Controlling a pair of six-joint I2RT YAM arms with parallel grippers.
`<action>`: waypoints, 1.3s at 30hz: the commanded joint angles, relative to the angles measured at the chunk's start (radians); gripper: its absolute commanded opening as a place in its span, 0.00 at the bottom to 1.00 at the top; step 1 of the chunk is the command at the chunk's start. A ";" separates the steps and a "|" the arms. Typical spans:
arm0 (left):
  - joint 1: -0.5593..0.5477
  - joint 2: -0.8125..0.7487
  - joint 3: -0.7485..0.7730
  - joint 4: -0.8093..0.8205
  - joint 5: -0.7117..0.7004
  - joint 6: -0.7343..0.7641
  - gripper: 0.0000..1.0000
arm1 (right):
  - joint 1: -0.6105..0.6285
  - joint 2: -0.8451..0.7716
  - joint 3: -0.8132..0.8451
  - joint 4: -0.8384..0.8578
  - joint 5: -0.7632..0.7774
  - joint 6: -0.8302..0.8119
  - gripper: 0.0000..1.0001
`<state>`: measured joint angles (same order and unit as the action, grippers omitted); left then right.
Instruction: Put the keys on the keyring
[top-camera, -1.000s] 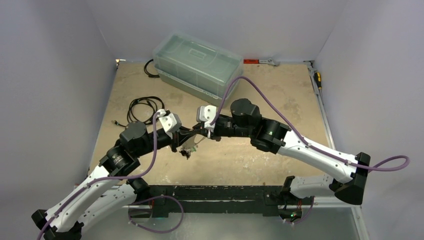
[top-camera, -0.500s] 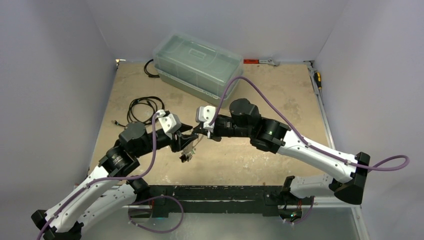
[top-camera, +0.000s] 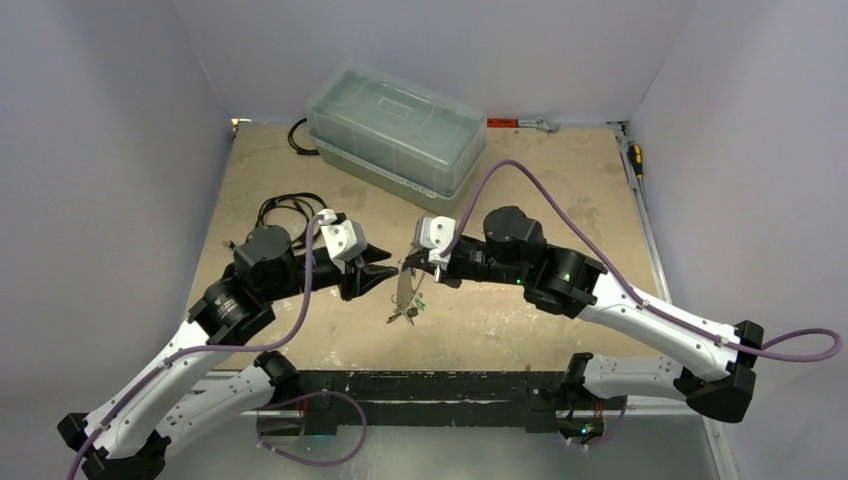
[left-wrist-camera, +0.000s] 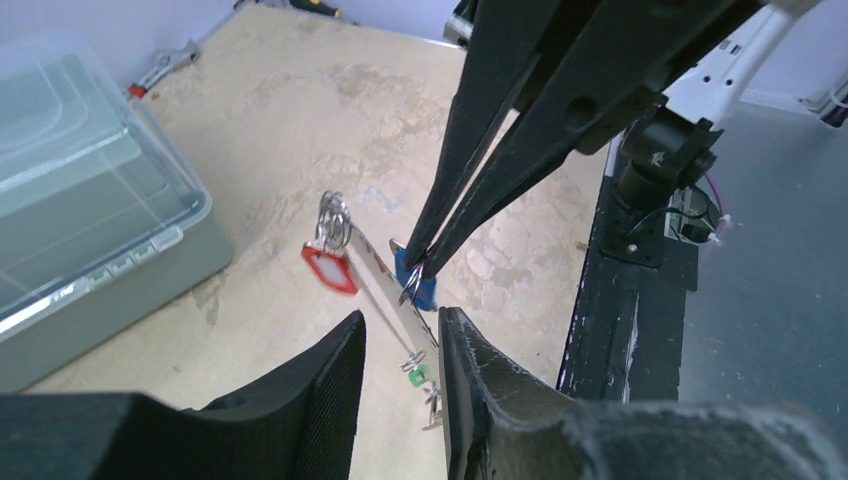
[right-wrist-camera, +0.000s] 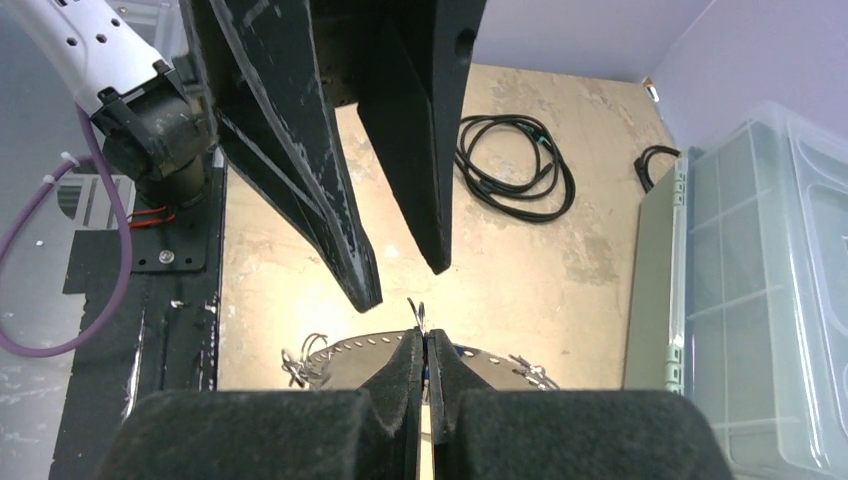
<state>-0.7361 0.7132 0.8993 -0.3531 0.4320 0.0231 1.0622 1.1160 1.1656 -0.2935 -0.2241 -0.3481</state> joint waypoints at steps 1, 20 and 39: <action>-0.004 0.000 0.066 0.000 0.077 0.049 0.31 | 0.004 -0.036 0.000 0.039 0.014 0.011 0.00; -0.016 0.042 0.005 0.096 0.073 0.117 0.30 | 0.005 -0.048 -0.001 0.005 -0.028 0.009 0.00; -0.041 0.019 -0.063 0.126 0.098 0.147 0.23 | 0.005 -0.059 0.012 0.027 -0.135 0.021 0.00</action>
<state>-0.7692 0.7269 0.8467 -0.2638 0.5201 0.1509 1.0615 1.1019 1.1553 -0.3447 -0.3054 -0.3435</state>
